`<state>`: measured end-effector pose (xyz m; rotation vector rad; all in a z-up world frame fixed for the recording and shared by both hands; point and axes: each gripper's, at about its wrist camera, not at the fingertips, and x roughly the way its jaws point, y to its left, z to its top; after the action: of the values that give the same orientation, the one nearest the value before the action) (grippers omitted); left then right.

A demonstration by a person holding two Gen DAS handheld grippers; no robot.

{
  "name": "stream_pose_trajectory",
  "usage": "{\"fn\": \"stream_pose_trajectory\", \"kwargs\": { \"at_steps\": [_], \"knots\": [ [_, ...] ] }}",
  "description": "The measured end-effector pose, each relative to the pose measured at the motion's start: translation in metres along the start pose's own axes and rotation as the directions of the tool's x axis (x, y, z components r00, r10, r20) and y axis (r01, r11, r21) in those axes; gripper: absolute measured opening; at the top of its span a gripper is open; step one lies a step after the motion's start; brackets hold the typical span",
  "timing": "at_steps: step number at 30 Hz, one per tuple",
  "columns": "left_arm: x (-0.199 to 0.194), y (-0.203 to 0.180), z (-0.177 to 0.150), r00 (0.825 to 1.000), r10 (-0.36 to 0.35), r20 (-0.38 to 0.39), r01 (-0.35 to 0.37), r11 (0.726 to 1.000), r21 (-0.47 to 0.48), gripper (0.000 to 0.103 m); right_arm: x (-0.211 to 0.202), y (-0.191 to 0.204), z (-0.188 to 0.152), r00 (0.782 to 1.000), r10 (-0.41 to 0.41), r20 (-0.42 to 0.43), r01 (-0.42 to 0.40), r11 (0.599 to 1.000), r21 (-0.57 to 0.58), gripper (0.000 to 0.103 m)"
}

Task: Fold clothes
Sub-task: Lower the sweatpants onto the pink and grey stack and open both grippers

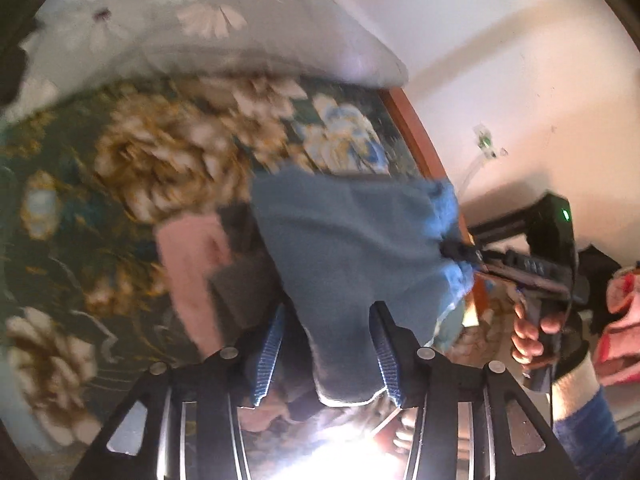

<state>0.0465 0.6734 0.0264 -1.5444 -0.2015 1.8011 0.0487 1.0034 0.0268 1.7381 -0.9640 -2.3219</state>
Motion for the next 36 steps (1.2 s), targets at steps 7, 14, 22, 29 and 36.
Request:
{"fn": "stream_pose_trajectory", "kwargs": {
  "at_steps": [7,14,22,29,36],
  "knots": [
    [-0.015,-0.024,0.024,0.996,0.063,0.064,-0.070,0.990,0.126,0.048,-0.039,0.004,-0.009,0.995,-0.043,0.088,0.044,0.999,-0.010,0.040],
    [0.022,-0.044,0.028,0.995,0.101,0.024,-0.104,0.960,0.262,0.048,-0.025,0.038,-0.024,0.998,0.000,0.070,0.008,0.993,-0.120,0.040],
    [0.046,-0.029,0.015,0.991,0.136,-0.015,-0.127,0.952,0.277,0.048,0.001,0.028,-0.035,0.998,-0.020,0.053,0.025,0.994,-0.103,0.040],
    [0.046,-0.026,0.014,0.991,0.134,-0.019,-0.124,0.957,0.262,0.048,0.012,0.023,-0.039,0.998,-0.016,0.064,0.020,0.998,-0.061,0.040],
    [0.017,-0.049,-0.008,0.992,0.123,0.014,-0.121,0.943,0.309,0.048,-0.019,0.040,-0.062,0.989,-0.018,0.145,0.024,0.999,-0.040,0.040]
  ]
}}
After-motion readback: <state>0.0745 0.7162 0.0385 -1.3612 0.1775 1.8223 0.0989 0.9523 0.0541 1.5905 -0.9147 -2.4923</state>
